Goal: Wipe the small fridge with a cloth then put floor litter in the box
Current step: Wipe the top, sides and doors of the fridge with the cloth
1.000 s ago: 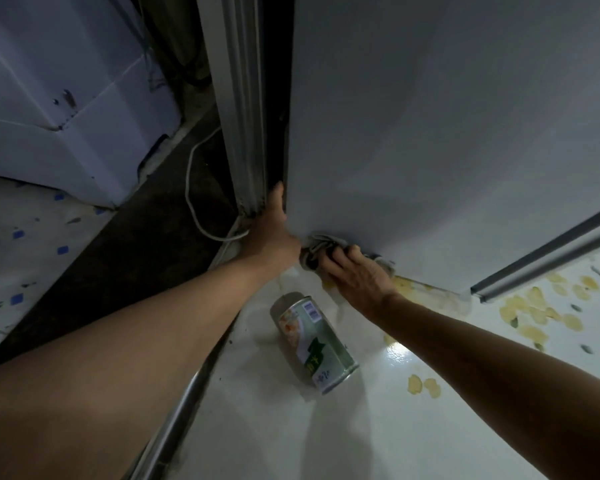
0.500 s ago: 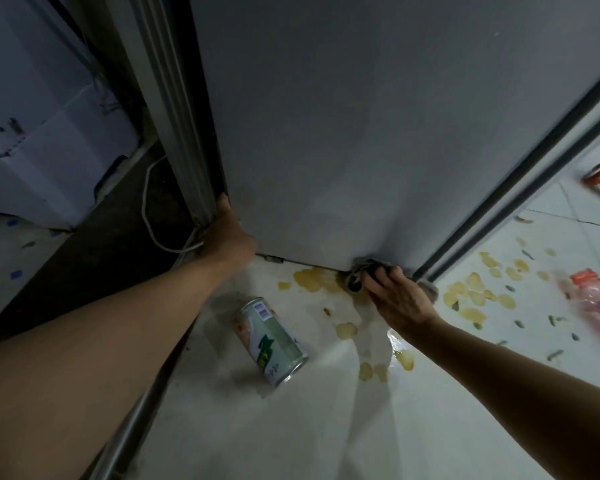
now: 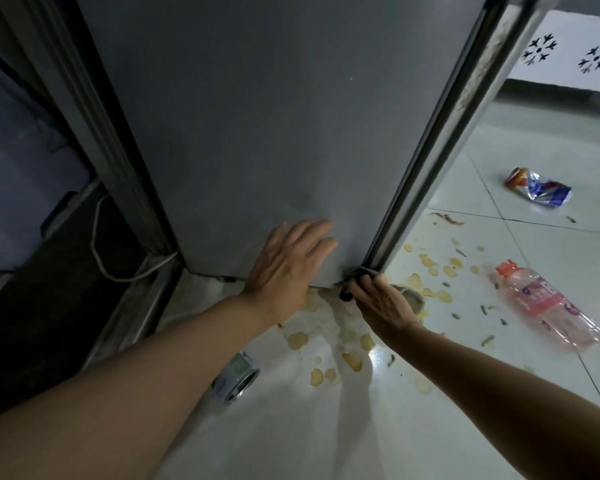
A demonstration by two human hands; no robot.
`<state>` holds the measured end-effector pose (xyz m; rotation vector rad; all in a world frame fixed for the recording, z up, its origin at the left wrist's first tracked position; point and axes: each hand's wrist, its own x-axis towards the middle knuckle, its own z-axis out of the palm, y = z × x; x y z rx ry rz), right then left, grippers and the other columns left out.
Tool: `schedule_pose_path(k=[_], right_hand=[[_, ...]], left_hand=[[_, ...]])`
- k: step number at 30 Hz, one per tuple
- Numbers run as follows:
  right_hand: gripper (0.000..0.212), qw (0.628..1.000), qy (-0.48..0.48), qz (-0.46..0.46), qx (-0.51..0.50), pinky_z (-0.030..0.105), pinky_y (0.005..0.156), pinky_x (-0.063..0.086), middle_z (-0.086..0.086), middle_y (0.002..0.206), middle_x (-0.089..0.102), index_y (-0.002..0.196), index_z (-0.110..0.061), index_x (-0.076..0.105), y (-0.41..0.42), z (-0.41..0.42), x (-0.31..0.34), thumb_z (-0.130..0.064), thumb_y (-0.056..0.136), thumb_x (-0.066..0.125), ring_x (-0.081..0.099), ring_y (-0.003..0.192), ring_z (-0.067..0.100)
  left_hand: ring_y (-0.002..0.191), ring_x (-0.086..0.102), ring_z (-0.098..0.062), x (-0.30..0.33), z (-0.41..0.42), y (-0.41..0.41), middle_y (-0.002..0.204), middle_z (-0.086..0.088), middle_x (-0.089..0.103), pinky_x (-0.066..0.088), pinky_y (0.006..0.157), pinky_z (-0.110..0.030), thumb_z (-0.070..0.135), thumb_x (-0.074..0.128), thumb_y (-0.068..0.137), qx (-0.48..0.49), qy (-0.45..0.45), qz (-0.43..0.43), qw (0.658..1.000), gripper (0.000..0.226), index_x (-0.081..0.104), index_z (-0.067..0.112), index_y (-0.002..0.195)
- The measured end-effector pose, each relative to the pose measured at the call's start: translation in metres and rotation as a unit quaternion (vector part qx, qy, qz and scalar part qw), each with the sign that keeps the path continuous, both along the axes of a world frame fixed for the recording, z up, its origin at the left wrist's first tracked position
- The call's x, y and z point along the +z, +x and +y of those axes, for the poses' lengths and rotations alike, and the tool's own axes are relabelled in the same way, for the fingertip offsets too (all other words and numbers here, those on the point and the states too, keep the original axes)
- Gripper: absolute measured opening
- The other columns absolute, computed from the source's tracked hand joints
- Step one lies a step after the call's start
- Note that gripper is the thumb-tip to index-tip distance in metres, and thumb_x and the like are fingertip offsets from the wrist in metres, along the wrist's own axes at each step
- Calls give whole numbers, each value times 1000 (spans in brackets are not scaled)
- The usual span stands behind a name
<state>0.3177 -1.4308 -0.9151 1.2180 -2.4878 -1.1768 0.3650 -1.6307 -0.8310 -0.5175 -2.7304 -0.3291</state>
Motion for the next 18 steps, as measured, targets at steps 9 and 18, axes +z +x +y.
schedule_pose_path(k=[9, 18], right_hand=[[42, 973, -208, -29, -91, 37, 91, 47, 10, 119, 55, 126, -22, 59, 20, 24, 38, -17, 84, 59, 55, 102, 28], [57, 798, -579, -93, -140, 16, 86, 44, 13, 130, 36, 135, -14, 48, 47, 29, 142, -20, 81, 66, 46, 108, 23]], left_hand=[[145, 3, -12, 15, 10, -7, 159, 6, -1, 7, 117, -39, -15, 40, 79, 20, -68, -115, 991, 85, 10, 24, 149], [140, 22, -17, 110, 43, -14, 154, 2, 24, 12, 114, -37, -5, 46, 79, -6, 0, 25, 1000, 75, 25, 23, 146]])
